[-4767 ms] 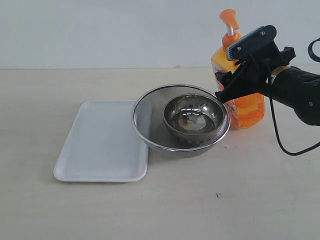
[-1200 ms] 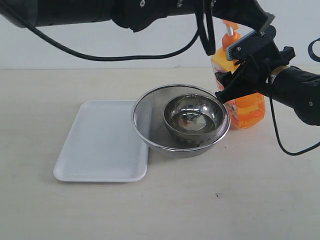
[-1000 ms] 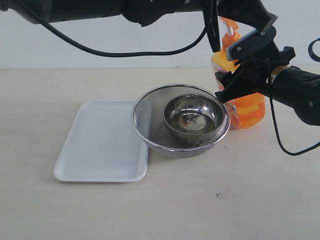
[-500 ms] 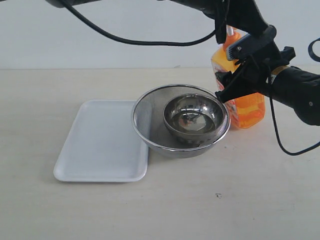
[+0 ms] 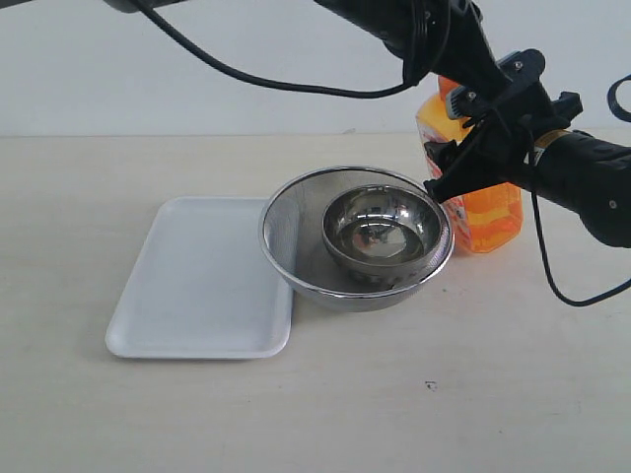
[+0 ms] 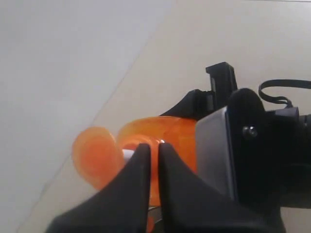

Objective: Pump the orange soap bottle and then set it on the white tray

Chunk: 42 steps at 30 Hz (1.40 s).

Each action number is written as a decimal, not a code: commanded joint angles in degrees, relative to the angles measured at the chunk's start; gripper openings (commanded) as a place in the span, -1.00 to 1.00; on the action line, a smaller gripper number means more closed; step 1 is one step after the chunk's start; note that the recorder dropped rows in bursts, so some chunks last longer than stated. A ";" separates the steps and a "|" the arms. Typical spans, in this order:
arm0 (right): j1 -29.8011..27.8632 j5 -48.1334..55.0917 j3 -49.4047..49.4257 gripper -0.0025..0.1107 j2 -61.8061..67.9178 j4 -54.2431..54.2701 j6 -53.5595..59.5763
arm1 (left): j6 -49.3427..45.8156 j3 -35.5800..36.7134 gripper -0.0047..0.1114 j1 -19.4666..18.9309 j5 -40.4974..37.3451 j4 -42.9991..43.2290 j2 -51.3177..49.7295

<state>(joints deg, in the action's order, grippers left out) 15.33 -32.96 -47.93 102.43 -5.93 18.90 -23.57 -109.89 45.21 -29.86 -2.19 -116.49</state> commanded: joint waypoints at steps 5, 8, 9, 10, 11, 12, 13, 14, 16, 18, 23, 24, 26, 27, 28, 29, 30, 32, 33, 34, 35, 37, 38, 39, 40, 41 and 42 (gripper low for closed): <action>-0.35 -4.91 -0.63 -0.96 -1.10 -0.37 0.66 | 0.85 -0.28 -0.84 -0.98 -1.92 0.29 0.13; -0.35 -4.91 -0.63 -0.96 -1.10 -0.37 0.66 | 2.44 -0.28 -0.84 -1.86 -3.16 0.29 0.13; -0.35 -4.91 -0.63 -0.96 -1.10 -0.37 0.66 | 2.68 -0.28 -0.84 -2.10 -3.13 0.29 0.13; -0.35 -4.91 -0.63 -0.96 -1.10 -0.37 0.66 | 3.26 -0.28 -0.84 -2.36 -3.22 0.29 0.13; -0.35 -4.91 -0.63 -0.96 -1.10 -0.37 0.66 | 3.24 -0.28 -0.84 -2.64 -3.22 0.29 0.13; -0.35 -4.91 -0.63 -0.96 -1.10 -0.37 0.66 | 3.24 -0.28 -0.84 -2.64 -3.22 0.29 0.13; -0.35 -4.91 -0.63 -0.96 -1.10 -0.37 0.66 | 3.24 -0.28 -0.84 -2.76 -3.22 0.29 0.13; -0.35 -4.91 -0.63 -0.96 -1.10 -0.37 0.66 | 3.24 -0.28 -0.84 -2.75 -3.40 0.29 0.23; -0.35 -4.91 -0.63 -0.96 -1.10 -0.37 0.66 | 3.24 -0.28 -0.84 -2.75 -3.96 0.29 0.38; -0.35 -4.91 -0.63 -0.96 -1.10 -0.38 0.79 | 3.24 -0.28 -0.84 -2.75 -4.47 0.29 0.88; -0.35 -4.91 -0.63 -0.96 -1.10 -0.38 0.79 | 2.00 -0.28 -0.84 -2.25 -7.40 -3.49 4.15; -0.35 -4.91 -0.63 -0.96 -1.10 -0.38 0.79 | 0.58 -0.28 -0.84 -2.01 -7.50 -4.70 5.23; -0.35 -4.91 -0.63 -0.96 -1.10 -0.38 0.68 | -3.36 -0.28 -0.84 -1.35 -7.20 -7.40 7.55; -0.35 -4.91 -0.63 -0.96 -1.10 -0.38 0.68 | -5.25 -0.28 -0.84 -1.22 -6.71 -8.39 8.48; -0.35 -4.91 -0.63 -0.96 -1.10 -0.38 0.68 | -6.42 -0.28 -0.84 -1.22 -5.88 -9.28 9.39; -0.35 -4.91 -0.63 -0.96 -1.10 -0.38 0.68 | -7.57 -0.28 -0.84 -1.22 -4.75 -9.54 10.13; -0.35 -4.91 -0.63 -0.96 -1.10 -0.38 0.68 | -7.98 -0.28 -0.84 -1.22 -4.15 -9.54 10.51; -0.35 -4.91 -0.63 -0.96 -1.10 -0.48 0.77 | -8.78 -0.66 -0.84 -1.58 -3.94 -9.54 10.86; -0.35 -4.80 -0.63 -0.96 -1.10 -0.48 0.78 | -9.07 -0.83 -0.84 -1.85 -4.19 -9.54 10.86; -0.35 -4.80 -0.63 -0.96 -1.10 -0.60 0.78 | -9.18 -0.93 -0.84 -2.09 -4.19 -9.54 10.47; -0.35 -4.80 -0.63 -0.96 -1.10 -0.60 0.78 | -9.30 -1.07 -0.84 -2.36 -4.19 -9.54 10.09; -0.35 -4.69 -0.63 -0.96 -1.10 -0.60 0.64 | -9.46 -1.18 -0.84 -2.76 -3.98 -9.54 9.22; -0.35 -4.69 -0.63 -0.96 -1.10 -0.60 0.64 | -9.46 -1.18 -0.84 -2.88 -3.80 -9.69 8.91; -0.35 -4.69 -0.63 -0.96 -1.10 -0.60 0.64 | -9.46 -1.18 -0.84 -2.89 -3.80 -9.69 8.43; -0.35 -4.69 -0.63 -0.96 -1.10 -0.60 0.64 | -9.46 -1.18 -0.84 -2.89 -3.80 -9.69 8.12; -0.35 -4.69 -0.63 -0.96 -1.10 -0.60 0.64 | -9.46 -1.18 -0.84 -2.89 -3.80 -9.69 7.44; -0.35 -4.69 -0.63 -0.96 -1.10 -0.60 0.64 | -9.70 -1.18 -0.84 -2.89 -3.80 -9.69 7.15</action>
<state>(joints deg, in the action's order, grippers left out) 15.33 -32.99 -47.93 102.43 -5.93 18.89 -32.68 -110.78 42.39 -34.25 -11.15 -108.30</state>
